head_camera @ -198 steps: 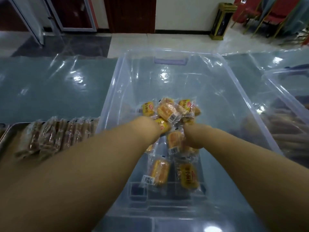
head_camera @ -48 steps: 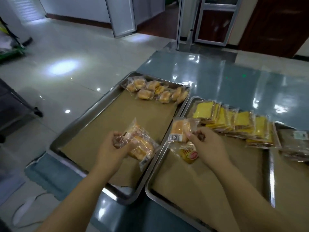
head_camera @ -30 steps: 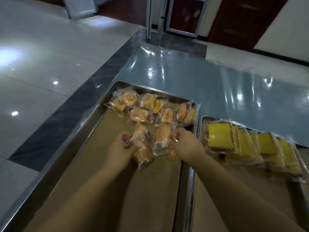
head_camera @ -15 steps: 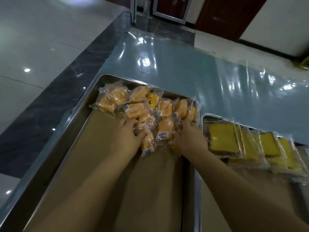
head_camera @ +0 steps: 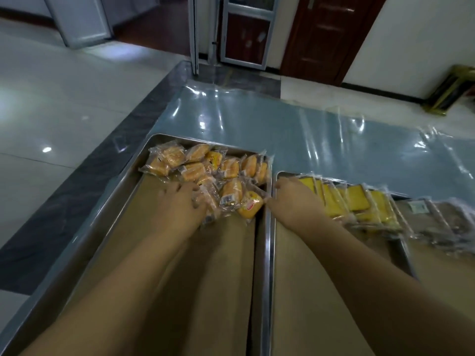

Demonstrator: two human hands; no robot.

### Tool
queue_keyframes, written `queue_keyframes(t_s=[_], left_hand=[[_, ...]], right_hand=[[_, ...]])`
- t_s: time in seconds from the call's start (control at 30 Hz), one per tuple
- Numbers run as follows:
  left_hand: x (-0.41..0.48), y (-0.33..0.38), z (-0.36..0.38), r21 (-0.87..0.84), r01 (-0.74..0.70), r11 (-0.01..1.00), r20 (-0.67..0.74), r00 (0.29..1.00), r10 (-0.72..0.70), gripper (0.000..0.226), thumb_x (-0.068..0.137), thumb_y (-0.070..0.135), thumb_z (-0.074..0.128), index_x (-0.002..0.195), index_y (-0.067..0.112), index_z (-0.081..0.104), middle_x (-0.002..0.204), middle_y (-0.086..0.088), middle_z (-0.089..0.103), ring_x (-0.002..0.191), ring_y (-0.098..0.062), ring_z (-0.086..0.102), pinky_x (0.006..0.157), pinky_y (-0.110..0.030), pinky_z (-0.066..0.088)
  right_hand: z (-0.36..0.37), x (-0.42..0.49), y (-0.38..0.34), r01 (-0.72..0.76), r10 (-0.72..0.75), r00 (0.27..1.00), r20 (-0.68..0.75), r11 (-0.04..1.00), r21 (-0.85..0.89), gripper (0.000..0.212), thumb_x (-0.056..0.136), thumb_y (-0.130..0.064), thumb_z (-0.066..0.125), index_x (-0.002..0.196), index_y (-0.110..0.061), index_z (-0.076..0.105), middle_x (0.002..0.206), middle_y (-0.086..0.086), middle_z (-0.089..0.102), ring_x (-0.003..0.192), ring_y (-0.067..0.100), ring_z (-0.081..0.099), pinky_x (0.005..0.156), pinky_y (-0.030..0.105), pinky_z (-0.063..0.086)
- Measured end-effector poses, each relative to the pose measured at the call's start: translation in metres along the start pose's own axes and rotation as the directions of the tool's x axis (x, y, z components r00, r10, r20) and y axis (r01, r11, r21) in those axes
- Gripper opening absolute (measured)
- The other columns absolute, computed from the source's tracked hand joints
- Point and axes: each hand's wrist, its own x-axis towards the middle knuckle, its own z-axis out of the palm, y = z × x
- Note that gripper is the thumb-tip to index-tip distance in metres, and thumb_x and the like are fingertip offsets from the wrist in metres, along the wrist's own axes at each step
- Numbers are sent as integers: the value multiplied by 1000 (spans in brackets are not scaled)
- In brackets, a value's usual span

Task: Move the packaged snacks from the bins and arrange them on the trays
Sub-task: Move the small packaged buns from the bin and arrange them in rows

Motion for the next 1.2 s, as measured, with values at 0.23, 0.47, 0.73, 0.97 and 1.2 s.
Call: queue_keyframes(t_s=[0.23, 0.47, 0.73, 0.97, 1.2], left_hand=[[-84, 68, 1, -67, -214, 975, 18, 976, 215, 25, 81, 42, 64, 99, 25, 62, 96, 7, 58, 89, -14, 55, 72, -32, 48], [-199, 157, 44, -83, -308, 948, 92, 945, 315, 20, 81, 35, 68, 92, 19, 61, 89, 5, 53, 83, -15, 53, 66, -28, 40], [-296, 272, 93, -51, -468, 882, 209, 859, 467, 26, 81, 44, 63, 100, 26, 61, 94, 10, 55, 87, -11, 51, 74, -27, 43], [-319, 361, 111, -174, -510, 843, 288, 792, 539, 17, 82, 51, 60, 91, 42, 50, 90, 23, 49, 84, 4, 48, 65, -14, 40], [-301, 452, 149, -236, -606, 760, 245, 719, 650, 20, 78, 55, 58, 94, 43, 54, 91, 23, 54, 85, 4, 53, 72, -23, 49]], right_hand=[[-32, -88, 66, 82, -79, 996, 43, 995, -55, 30, 88, -31, 53, 115, -19, 53, 107, 7, 58, 94, 29, 58, 70, 34, 47], [-66, -193, 177, 160, -141, 976, 169, 981, -108, 36, 86, -40, 57, 117, -20, 54, 119, 6, 59, 106, 27, 56, 83, 38, 49], [-113, -280, 304, 173, -145, 972, 183, 974, -146, 36, 91, -43, 52, 121, -23, 51, 118, 0, 56, 102, 23, 55, 80, 38, 51], [-147, -310, 396, 126, -122, 992, 36, 982, -144, 37, 89, -47, 52, 122, -29, 51, 118, -6, 57, 100, 18, 56, 76, 33, 48], [-193, -300, 479, 140, -152, 987, -48, 970, -201, 28, 89, -47, 52, 111, -30, 56, 110, -8, 59, 99, 17, 56, 76, 31, 46]])
